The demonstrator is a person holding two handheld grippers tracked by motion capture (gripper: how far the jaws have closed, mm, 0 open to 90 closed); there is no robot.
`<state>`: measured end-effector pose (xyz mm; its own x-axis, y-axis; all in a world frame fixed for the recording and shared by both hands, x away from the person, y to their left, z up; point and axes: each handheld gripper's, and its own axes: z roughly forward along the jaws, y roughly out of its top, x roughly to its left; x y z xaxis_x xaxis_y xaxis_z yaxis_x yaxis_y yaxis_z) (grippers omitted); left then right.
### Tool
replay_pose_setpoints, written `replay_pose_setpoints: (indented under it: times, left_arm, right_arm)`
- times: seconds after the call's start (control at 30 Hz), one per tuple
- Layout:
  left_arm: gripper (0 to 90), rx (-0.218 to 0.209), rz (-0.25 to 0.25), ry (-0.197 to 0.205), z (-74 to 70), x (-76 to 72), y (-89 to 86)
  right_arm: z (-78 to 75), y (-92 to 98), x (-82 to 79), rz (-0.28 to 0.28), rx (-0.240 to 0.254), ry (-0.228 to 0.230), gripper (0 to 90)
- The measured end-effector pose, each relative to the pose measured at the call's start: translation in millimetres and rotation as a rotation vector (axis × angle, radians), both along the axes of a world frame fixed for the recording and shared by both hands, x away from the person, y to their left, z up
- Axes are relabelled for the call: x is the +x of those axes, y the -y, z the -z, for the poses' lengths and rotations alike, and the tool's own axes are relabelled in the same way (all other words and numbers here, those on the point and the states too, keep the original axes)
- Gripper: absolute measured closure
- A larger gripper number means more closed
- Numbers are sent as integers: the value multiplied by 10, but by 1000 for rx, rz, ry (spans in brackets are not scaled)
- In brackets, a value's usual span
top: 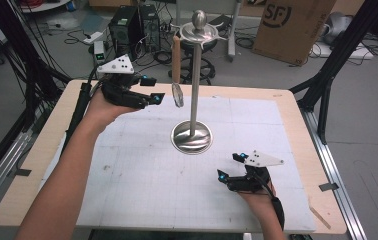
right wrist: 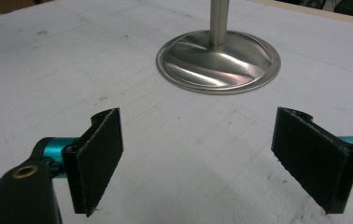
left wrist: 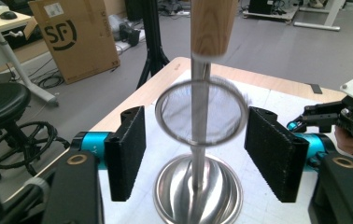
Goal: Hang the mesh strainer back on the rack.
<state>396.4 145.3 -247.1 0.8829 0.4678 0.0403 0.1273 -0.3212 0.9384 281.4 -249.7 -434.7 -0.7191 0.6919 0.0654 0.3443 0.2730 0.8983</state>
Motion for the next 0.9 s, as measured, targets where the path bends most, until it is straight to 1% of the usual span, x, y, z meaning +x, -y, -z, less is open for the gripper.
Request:
replay_pose_setpoints:
  times: [0.07, 0.2, 0.37, 0.43, 0.5, 0.53, 0.57, 0.7, 0.8, 0.9]
  left_arm:
    - [376, -14, 1, -3, 46, -29, -32]
    - [357, -28, 10, -14, 138, -95, -91]
    - [331, -32, 15, -19, 242, -185, -152]
    - [325, -29, 28, -18, 282, -219, -180]
    - [317, -36, 38, -19, 329, -263, -188]
    - [313, -34, 38, -21, 353, -288, -187]
    - [309, -29, 43, -15, 378, -310, -186]
    - [288, -28, 67, -19, 517, -408, -182]
    - [276, -41, 82, -32, 646, -476, -180]
    - [273, -35, 100, -47, 775, -538, -179]
  right_arm:
    - [1, -4, 1, -1, -1, 0, 154]
    - [4, -17, 0, -4, -2, -2, 154]
    - [3, -19, 4, -7, -6, 2, 154]
    - [4, -25, 3, -8, -4, -4, 154]
    - [5, -28, 6, -8, -6, -1, 154]
    - [6, -30, 6, -8, -6, -1, 154]
    - [5, -30, 6, -8, -7, -2, 154]
    - [4, -32, 5, -10, -7, -1, 154]
    - [3, -33, 3, -9, -5, -1, 154]
    - [4, -38, -2, -10, -5, -7, 154]
